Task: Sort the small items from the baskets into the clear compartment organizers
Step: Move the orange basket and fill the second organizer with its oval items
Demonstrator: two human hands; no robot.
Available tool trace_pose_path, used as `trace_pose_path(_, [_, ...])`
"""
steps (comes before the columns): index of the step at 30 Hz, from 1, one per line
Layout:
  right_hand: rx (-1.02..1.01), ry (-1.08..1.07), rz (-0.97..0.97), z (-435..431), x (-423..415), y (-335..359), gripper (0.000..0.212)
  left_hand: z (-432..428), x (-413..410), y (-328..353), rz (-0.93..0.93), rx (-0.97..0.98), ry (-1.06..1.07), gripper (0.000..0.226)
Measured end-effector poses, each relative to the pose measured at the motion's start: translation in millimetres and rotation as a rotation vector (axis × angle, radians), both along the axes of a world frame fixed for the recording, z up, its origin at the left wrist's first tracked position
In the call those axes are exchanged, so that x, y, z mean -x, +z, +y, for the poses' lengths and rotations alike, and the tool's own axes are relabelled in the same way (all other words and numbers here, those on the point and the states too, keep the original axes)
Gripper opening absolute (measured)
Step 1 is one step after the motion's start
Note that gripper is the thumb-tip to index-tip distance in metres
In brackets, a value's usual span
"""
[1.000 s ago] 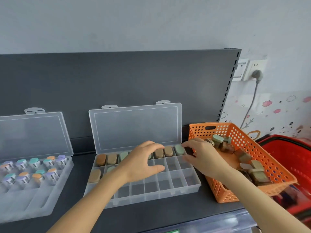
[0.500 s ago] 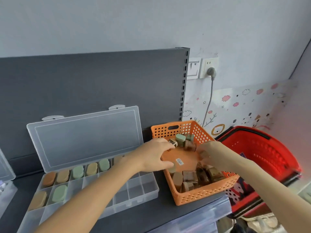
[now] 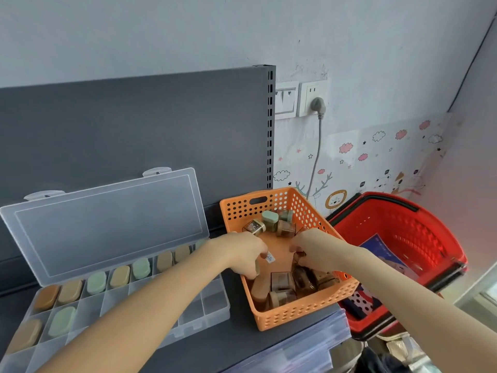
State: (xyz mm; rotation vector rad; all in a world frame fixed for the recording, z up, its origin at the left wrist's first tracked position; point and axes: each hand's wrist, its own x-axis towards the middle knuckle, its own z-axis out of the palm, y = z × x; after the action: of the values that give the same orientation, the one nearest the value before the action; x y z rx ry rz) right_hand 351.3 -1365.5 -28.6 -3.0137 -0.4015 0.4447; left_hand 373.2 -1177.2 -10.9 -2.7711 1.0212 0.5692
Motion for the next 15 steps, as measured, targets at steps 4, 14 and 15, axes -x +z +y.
trace_pose_path(4, [-0.121,-0.031,-0.108,-4,2,1,0.031,-4,0,-1,0.007,-0.081,-0.005,0.056])
trace_pose_path(14, [-0.524,-0.299,-0.186,-7,2,9,0.026,4,-5,1,-0.002,0.341,0.135,0.051])
trace_pose_path(15, [-0.59,-0.352,-0.178,-7,1,9,0.023,7,-5,4,-0.007,0.39,0.141,0.051])
